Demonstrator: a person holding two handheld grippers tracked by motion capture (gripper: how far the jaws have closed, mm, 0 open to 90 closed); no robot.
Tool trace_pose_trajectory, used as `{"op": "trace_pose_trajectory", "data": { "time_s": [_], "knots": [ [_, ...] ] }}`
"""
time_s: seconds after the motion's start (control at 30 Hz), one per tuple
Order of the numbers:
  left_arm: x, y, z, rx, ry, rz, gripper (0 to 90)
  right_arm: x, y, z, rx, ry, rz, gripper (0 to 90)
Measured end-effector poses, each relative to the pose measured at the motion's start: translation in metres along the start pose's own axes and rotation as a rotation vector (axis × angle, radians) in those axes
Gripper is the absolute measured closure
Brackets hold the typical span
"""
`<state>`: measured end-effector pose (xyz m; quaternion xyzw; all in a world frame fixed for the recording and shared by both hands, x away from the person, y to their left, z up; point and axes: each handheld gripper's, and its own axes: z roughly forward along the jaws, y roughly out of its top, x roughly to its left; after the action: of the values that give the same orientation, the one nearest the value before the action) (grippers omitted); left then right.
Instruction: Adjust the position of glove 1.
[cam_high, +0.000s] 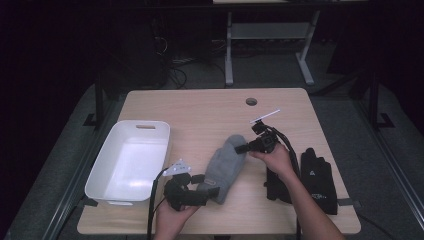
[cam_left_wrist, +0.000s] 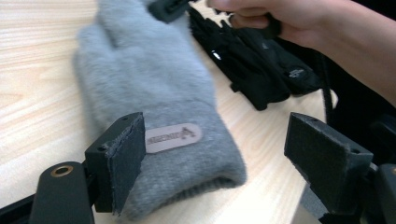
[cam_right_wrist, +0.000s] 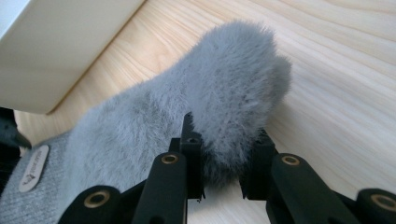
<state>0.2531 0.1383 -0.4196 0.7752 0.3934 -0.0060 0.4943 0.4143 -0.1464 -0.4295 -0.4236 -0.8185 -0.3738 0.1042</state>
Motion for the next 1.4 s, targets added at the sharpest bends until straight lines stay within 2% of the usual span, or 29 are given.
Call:
{"op": "trace_pose_trajectory", "data": {
  "time_s": [0.07,0.1,0.2,0.27,0.37,0.5,0.63,0.8,0.93,1.03,1.23,1.4],
  "knots": [
    [0.003,0.004,0.006,0.013,0.038,-0.017,19.3,-0.004,-0.005,-0.005,-0.007,-0.008,0.005,74.2],
    [0.005,0.005,0.007,0.014,0.041,-0.025,19.2,-0.006,-0.007,-0.007,-0.008,-0.01,0.009,74.3],
    [0.014,0.01,0.013,0.013,0.044,-0.091,19.3,-0.012,-0.012,-0.011,-0.014,-0.015,0.015,74.2],
    [0.021,0.013,0.019,0.036,0.053,-0.139,20.0,-0.016,-0.014,-0.013,-0.016,-0.021,0.019,74.2],
    [0.027,0.013,0.029,0.087,0.073,-0.183,20.5,-0.02,-0.017,-0.015,-0.022,-0.024,0.028,74.2],
    [0.033,0.009,0.038,0.118,0.032,-0.252,20.5,-0.024,-0.02,-0.015,-0.03,-0.022,0.034,74.2],
    [0.035,0.008,0.046,0.156,-0.012,-0.296,20.1,-0.028,-0.024,-0.016,-0.034,-0.023,0.039,74.1],
    [0.036,0.007,0.051,0.19,-0.046,-0.326,18.7,-0.029,-0.028,-0.015,-0.049,-0.024,0.036,74.2],
    [0.039,0.005,0.058,0.223,-0.107,-0.368,18.7,-0.029,-0.029,-0.015,-0.057,-0.028,0.038,74.2],
    [0.041,0.004,0.059,0.232,-0.134,-0.373,22.7,-0.028,-0.03,-0.016,-0.065,-0.026,0.043,74.1],
    [0.045,0.003,0.056,0.214,-0.166,-0.381,39.3,-0.027,-0.029,-0.018,-0.077,-0.025,0.05,74.1],
    [0.046,0.003,0.054,0.217,-0.17,-0.356,45.6,-0.026,-0.028,-0.019,-0.099,-0.016,0.07,74.0]
  ]
}}
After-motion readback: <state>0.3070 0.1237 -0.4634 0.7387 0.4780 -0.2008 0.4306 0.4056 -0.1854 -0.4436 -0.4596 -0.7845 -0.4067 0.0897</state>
